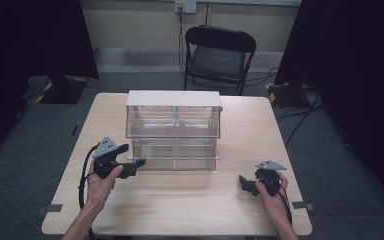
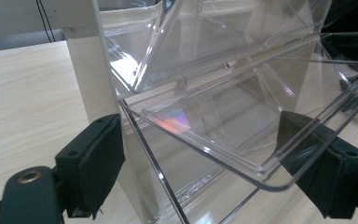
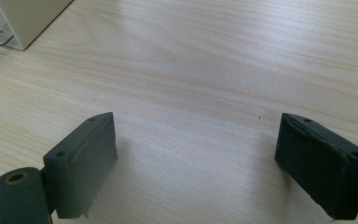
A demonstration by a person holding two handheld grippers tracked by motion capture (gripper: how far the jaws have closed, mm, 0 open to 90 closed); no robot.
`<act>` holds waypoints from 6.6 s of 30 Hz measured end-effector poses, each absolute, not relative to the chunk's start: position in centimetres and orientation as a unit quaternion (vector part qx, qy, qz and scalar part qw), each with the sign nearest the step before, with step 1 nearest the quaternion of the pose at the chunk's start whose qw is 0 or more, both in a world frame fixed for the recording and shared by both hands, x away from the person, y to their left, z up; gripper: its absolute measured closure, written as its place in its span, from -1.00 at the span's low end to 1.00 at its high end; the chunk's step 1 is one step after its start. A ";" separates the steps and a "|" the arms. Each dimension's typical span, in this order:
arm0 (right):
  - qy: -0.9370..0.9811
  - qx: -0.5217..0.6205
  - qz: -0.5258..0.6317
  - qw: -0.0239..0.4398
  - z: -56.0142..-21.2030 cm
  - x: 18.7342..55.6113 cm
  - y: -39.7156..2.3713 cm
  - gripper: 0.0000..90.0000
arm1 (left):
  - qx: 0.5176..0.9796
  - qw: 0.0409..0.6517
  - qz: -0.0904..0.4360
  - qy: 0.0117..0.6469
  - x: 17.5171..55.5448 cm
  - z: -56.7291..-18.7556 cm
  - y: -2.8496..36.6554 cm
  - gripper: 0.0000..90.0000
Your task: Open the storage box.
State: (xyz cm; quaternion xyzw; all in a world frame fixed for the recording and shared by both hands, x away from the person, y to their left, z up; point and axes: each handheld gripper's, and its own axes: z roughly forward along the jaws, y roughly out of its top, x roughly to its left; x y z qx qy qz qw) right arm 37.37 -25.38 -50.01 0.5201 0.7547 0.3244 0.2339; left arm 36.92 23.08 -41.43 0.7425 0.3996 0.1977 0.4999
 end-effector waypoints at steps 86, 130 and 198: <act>0.755 0.520 0.324 0.234 -50.0 37.4 -25.4 -0.74 | 0.733 0.515 0.205 0.394 38.9 -38.8 22.0 -0.71; 0.755 0.520 0.324 0.234 -50.0 37.4 -25.4 -0.74 | 0.732 0.516 0.191 0.402 39.0 -38.5 22.1 -0.71; 0.755 0.520 0.324 0.234 -50.0 37.4 -25.4 -0.74 | 0.732 0.515 0.198 0.400 38.9 -38.5 22.0 -0.71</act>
